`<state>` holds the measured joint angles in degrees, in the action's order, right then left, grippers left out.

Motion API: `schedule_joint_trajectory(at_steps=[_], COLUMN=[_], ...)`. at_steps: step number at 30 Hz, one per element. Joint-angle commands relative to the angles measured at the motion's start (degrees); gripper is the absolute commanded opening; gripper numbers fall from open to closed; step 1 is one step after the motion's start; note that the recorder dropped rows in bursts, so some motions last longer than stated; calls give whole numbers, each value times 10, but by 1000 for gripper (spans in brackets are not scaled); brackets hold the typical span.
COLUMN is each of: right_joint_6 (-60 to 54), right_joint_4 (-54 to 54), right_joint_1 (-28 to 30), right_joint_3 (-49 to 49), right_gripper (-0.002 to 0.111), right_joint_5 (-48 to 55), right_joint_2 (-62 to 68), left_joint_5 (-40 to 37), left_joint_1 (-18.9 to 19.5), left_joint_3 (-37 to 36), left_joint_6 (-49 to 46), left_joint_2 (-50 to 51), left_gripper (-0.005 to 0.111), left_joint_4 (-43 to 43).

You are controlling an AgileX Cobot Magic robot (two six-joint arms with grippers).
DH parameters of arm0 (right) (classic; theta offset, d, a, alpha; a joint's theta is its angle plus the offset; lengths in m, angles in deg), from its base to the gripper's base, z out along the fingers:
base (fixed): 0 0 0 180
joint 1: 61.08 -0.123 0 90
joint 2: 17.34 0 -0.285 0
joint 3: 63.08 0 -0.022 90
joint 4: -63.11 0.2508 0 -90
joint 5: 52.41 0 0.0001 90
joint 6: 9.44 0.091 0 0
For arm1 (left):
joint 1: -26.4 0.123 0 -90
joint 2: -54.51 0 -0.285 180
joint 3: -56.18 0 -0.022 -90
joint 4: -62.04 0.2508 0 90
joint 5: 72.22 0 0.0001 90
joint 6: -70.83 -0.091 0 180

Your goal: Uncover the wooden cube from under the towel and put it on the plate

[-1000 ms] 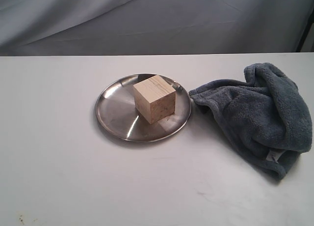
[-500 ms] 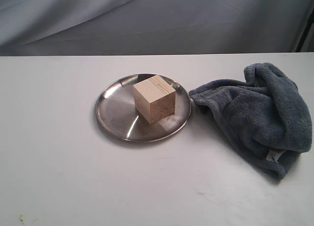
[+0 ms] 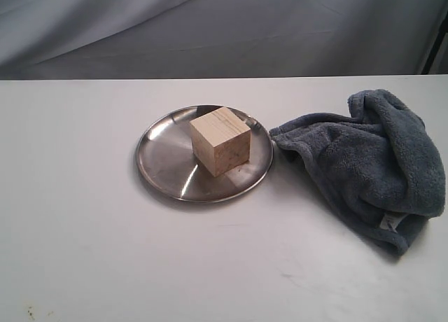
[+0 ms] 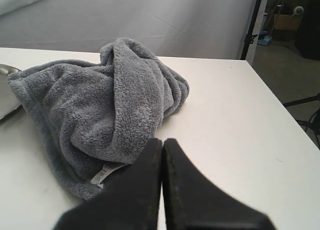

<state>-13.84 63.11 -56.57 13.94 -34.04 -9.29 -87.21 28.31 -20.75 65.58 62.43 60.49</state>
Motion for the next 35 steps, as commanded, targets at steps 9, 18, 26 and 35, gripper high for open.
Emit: schedule_joint_trajectory(at_steps=[9,18,26,35], right_joint_6=[0,0,0,2], right_joint_4=[5,5,5,5], right_joint_1=[1,1,1,1], right_joint_3=[2,2,2,2], right_gripper=[0,0,0,0], right_joint_5=[-2,4,5,5], right_joint_2=[-3,-3,-3,-3], left_joint_5=[1,1,1,1], left_joint_1=[1,1,1,1], left_joint_3=[-3,-3,-3,-3], left_joint_6=[1,1,1,1], left_joint_2=[-1,-1,-1,-1], left_gripper=[0,0,0,0], left_joint_4=[-5,-5,-5,-5])
